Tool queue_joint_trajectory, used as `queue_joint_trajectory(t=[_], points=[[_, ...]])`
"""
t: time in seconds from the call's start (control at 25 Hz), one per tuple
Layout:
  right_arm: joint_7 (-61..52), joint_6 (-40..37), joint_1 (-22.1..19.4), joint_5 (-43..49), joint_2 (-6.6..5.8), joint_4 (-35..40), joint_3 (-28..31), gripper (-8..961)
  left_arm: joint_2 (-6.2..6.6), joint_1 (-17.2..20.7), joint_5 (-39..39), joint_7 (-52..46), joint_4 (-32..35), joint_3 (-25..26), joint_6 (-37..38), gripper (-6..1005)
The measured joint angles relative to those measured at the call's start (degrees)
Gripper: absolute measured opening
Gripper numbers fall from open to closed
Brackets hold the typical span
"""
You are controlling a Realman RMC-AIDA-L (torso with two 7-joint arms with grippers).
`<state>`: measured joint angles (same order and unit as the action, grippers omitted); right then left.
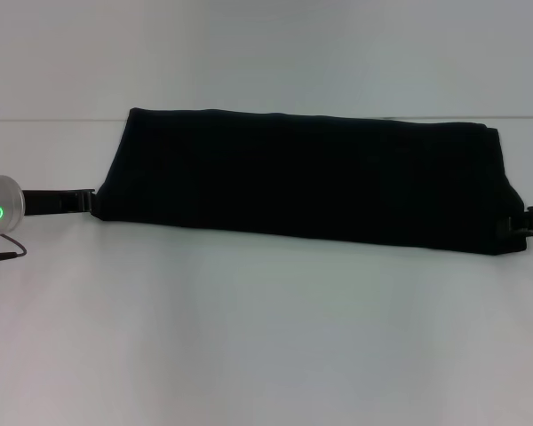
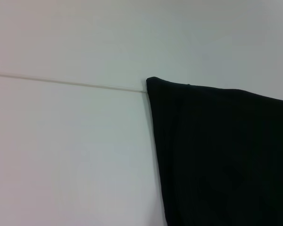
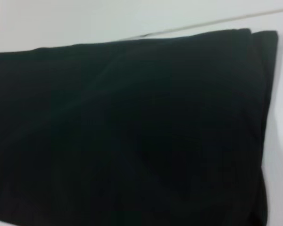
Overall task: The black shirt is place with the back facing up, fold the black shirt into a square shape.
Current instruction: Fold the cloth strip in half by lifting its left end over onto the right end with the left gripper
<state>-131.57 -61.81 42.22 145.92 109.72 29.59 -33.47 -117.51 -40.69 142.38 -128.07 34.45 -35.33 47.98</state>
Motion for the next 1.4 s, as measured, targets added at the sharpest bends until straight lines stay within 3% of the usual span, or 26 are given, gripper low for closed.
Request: queue_joint_trajectory(t=[0.48, 0.84, 1.4], points=[[0.81, 0.11, -1.33, -0.58, 0.13, 0.54, 0.66, 32, -0.11, 0.23, -0.06, -0.04, 1.07, 0.25, 2.00, 39], [2.62, -1.30, -3.13, -3.01, 0.00, 1.30, 1.08, 25, -0.85, 2.96, -0.44, -0.71, 6.61, 0.63, 8.23, 47], [3.50, -5.18, -7.27, -5.34, 0.98, 6.53, 1.21, 55, -2.12, 8.02, -0.44, -0.90, 13.12, 2.29, 14.68, 61]])
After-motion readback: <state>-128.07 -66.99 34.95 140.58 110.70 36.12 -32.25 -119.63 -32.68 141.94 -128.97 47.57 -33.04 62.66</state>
